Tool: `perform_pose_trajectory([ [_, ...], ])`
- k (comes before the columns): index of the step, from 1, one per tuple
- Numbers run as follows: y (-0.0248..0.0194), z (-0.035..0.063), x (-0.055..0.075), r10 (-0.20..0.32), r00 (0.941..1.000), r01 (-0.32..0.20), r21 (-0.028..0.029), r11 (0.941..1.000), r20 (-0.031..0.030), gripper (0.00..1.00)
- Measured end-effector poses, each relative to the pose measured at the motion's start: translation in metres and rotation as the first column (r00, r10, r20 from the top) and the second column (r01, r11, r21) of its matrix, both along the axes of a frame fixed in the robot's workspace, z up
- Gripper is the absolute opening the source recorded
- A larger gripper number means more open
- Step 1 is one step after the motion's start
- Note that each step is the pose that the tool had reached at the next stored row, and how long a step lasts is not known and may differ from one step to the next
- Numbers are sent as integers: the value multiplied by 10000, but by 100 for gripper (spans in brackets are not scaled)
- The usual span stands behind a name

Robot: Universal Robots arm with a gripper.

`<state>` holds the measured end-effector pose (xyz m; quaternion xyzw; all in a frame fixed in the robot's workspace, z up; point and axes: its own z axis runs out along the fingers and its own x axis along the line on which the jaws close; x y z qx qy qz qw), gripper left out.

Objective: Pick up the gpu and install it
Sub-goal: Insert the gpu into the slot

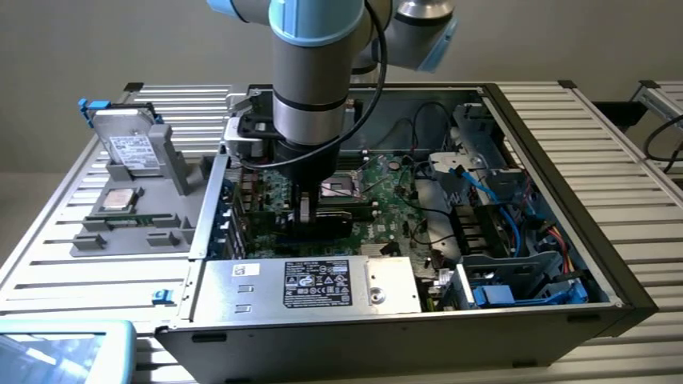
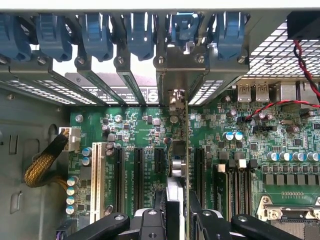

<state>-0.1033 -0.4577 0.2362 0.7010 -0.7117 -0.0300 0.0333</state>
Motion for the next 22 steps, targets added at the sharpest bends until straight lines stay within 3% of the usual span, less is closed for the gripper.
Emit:
perform_pose_trajectory([
  [22, 0, -16, 2, 1, 10000, -1, 2, 10000, 2, 29],
])
